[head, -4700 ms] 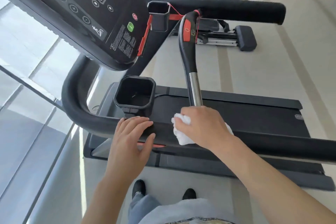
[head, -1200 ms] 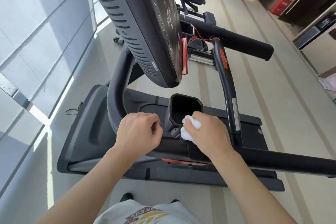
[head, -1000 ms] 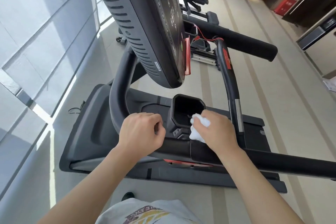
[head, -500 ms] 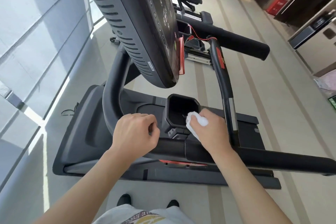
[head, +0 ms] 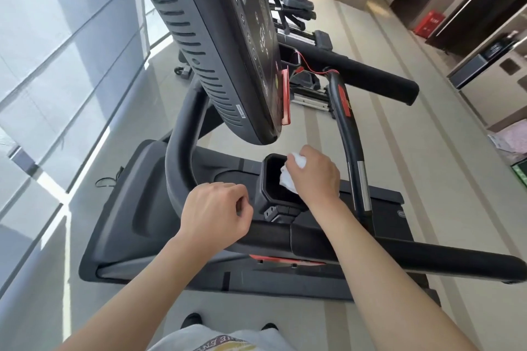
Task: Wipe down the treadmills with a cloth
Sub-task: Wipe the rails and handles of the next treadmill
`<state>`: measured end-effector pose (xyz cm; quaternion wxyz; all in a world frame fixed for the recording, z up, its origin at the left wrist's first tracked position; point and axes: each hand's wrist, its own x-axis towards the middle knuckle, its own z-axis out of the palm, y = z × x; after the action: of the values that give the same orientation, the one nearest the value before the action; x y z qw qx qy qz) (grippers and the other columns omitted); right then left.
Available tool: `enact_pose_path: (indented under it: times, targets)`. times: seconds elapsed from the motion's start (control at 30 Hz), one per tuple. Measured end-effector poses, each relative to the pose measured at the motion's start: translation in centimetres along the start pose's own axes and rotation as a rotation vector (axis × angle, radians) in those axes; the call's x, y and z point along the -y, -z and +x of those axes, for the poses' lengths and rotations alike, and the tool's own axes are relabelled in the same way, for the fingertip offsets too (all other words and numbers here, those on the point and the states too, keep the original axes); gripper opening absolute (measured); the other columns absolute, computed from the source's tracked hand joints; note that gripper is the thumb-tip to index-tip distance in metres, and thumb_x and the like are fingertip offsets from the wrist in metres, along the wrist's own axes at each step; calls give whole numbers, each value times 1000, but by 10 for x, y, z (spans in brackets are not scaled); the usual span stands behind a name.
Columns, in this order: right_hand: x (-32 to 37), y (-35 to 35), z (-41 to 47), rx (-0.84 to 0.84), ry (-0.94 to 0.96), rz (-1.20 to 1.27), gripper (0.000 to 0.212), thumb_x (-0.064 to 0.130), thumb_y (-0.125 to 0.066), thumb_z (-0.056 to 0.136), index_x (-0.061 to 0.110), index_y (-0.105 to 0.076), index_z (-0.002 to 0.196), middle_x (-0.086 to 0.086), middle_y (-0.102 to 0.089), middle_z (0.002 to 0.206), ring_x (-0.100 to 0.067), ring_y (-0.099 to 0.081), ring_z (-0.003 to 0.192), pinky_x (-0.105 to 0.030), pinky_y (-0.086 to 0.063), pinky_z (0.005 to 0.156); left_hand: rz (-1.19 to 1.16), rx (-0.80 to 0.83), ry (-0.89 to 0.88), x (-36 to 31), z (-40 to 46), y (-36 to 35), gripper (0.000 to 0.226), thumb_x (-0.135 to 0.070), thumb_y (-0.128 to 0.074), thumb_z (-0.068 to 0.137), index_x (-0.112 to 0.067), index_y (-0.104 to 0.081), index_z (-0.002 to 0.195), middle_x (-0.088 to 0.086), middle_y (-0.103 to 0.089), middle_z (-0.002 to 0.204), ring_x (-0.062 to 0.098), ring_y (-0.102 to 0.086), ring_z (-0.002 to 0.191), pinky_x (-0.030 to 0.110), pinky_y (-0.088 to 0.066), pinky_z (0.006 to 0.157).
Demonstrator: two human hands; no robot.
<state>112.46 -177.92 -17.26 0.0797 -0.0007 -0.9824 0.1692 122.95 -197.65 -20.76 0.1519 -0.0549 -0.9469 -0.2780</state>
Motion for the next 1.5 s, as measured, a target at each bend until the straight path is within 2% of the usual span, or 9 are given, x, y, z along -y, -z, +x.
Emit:
enact_pose_path:
  times: [0.2, 0.53, 0.67, 0.8, 1.0, 1.13, 1.23, 1.3, 1.5]
  targets:
    - [28, -8, -11, 43, 115, 26, 35, 44, -54, 103, 14, -53, 84, 3, -54, 76, -25, -51, 70, -36, -35, 64, 17, 2, -5, 1, -2, -3, 21, -29, -49, 80, -24, -62, 64, -8, -53, 53, 18, -50, 50, 27, -36, 49]
    - [5, 8, -48, 147, 307, 60, 46, 42, -60, 99, 16, -38, 68, -2, -41, 62, -24, -41, 58, -38, -31, 53, 41, 17, 36, -5, 1, -1, 20, -28, -52, 81, -26, -68, 70, -9, -59, 56, 19, -54, 52, 27, -41, 51]
    - [-25, 18, -48, 112, 324, 44, 37, 42, -63, 97, 14, -51, 76, -1, -50, 68, -24, -50, 63, -38, -42, 56, -58, 21, 74, -9, 0, 3, 17, -26, -57, 84, -31, -73, 80, -15, -64, 65, 14, -61, 61, 27, -48, 56]
    - [-56, 21, -48, 111, 264, 188, 34, 41, -65, 96, 20, -52, 74, 2, -52, 70, -19, -53, 66, -38, -47, 61, -126, -17, 141, -15, 5, 4, 15, -21, -65, 89, -34, -74, 89, -19, -65, 72, 7, -60, 67, 27, -51, 61]
    - [-84, 33, -48, 154, 263, 302, 34, 35, -68, 94, 14, -50, 75, 1, -48, 67, -20, -47, 67, -30, -37, 56, -191, -76, 132, -52, 18, -8, 16, -18, -64, 91, -27, -77, 96, -22, -67, 82, 6, -65, 74, 30, -56, 68]
    - [-132, 41, -56, 164, 298, 227, 33, 40, -69, 90, 34, -39, 76, 12, -50, 69, -11, -49, 66, -17, -33, 53, -205, -62, 37, -95, 30, -22, 20, -20, -61, 89, -25, -77, 99, -22, -66, 84, 6, -63, 78, 30, -57, 67]
    - [-172, 52, -60, 72, 299, 258, 26, 40, -65, 88, 32, -43, 75, 9, -55, 69, -18, -47, 62, -32, -46, 52, -247, -16, 15, -125, 40, -42, 21, -21, -59, 91, -25, -76, 102, -19, -67, 86, 9, -65, 82, 33, -58, 69]
    - [-198, 60, -56, 45, 307, 275, 23, 41, -65, 88, 27, -50, 77, 11, -53, 69, -16, -48, 61, -29, -44, 50, -261, 14, 9, -143, 48, -58, 22, -21, -59, 91, -25, -76, 104, -18, -68, 88, 8, -65, 84, 34, -59, 72]
    - [-233, 66, -31, 183, 589, 228, 36, 57, -77, 83, 27, -65, 98, 22, -52, 89, -4, -49, 69, -16, -40, 61, -156, 8, -26, -172, 79, -102, 23, -21, -60, 89, -20, -78, 103, -14, -74, 93, 9, -68, 86, 35, -59, 79]
